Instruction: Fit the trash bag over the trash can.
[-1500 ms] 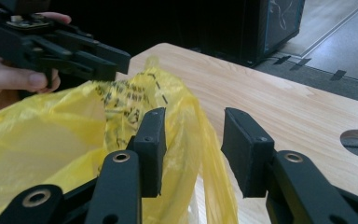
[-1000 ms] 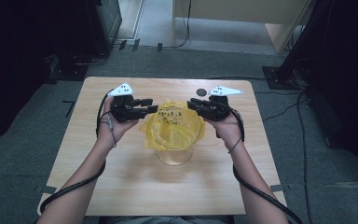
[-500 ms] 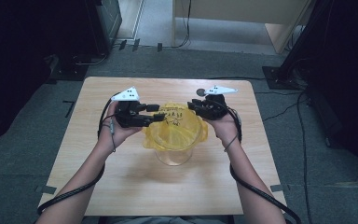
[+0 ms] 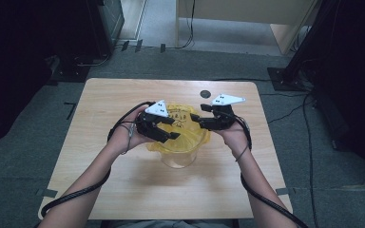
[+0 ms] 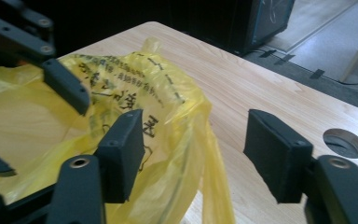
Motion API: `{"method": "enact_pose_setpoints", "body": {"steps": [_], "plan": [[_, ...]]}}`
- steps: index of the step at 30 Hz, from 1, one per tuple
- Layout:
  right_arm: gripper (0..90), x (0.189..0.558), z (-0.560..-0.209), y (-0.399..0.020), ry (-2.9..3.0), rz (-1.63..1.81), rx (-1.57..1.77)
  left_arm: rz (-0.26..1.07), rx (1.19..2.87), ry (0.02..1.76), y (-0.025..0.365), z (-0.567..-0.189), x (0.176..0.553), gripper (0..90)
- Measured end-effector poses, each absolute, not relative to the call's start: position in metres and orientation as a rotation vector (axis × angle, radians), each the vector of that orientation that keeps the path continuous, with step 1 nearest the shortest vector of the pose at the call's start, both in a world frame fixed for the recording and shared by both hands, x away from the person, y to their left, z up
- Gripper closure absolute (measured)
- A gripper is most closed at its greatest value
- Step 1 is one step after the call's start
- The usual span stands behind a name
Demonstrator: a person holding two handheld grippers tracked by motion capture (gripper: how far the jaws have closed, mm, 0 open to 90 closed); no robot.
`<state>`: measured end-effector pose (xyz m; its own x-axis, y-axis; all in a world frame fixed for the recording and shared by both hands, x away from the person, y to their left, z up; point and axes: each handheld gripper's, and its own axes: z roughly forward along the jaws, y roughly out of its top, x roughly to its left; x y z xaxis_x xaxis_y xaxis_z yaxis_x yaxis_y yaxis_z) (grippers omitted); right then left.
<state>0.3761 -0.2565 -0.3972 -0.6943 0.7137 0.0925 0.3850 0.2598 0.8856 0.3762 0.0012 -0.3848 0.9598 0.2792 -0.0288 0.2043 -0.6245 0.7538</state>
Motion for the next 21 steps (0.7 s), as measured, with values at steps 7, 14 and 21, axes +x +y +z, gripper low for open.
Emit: {"method": "enact_pose_setpoints", "body": {"steps": [7, 14, 21], "plan": [[22.1, 0.367, -0.388, -0.258, 2.236, 1.468, 0.986, 0.058, 2.377, 0.338, 0.0, -0.391, 0.38, 28.4], [15.5, 0.36, -0.386, -0.242, 2.384, 1.321, 0.905, 0.101, 2.391, 0.235, 0.0, -0.394, 0.377, 22.9], [15.5, 0.362, -0.392, -0.234, 2.443, 1.081, 0.896, 0.106, 2.347, 0.235, 0.003, -0.396, 0.376, 22.8]]}}
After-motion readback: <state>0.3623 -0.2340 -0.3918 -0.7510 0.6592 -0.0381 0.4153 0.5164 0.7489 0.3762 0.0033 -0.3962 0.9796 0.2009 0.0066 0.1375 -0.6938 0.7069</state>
